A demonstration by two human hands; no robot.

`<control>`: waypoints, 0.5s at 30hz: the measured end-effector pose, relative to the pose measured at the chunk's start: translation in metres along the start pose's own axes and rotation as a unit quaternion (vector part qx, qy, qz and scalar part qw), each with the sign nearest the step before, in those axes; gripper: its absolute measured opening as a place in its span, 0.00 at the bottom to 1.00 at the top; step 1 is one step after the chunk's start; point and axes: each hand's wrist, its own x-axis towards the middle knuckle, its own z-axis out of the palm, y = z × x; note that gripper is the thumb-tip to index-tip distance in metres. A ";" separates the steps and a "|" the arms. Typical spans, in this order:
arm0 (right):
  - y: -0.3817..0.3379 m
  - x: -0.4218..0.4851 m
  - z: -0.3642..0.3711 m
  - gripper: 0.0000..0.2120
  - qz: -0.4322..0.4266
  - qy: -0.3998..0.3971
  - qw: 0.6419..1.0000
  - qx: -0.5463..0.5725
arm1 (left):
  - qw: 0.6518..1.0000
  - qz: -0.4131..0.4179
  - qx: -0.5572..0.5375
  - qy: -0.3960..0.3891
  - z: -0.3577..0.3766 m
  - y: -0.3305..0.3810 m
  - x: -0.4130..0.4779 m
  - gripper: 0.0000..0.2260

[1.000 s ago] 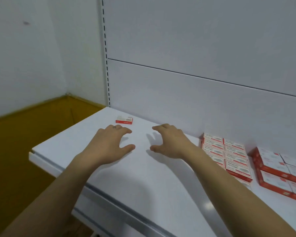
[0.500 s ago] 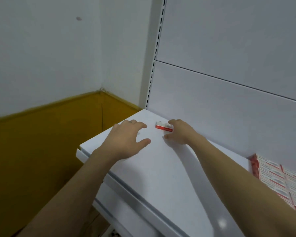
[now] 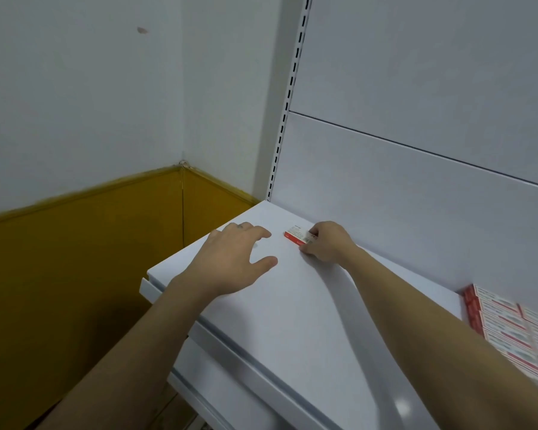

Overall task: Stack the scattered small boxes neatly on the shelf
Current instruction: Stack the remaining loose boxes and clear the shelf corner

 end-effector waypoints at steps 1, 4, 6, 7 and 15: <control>0.000 -0.003 -0.002 0.17 -0.004 0.006 1.000 0.002 | 1.000 0.001 -0.001 0.000 0.000 0.001 0.000 0.24; 0.003 -0.015 -0.008 0.16 -0.031 0.025 0.999 0.005 | 1.000 0.006 -0.011 0.003 0.001 0.008 -0.001 0.24; 0.009 -0.027 -0.014 0.17 -0.058 0.032 0.998 0.016 | 1.000 0.014 -0.020 0.009 0.002 0.016 -0.001 0.24; 0.013 -0.034 -0.017 0.17 -0.069 0.036 0.997 0.022 | 0.999 0.018 -0.024 0.013 0.003 0.021 0.000 0.24; 0.079 -0.102 -0.065 0.19 -0.093 0.101 0.990 0.033 | 0.994 0.101 -0.035 0.038 0.024 0.091 0.009 0.25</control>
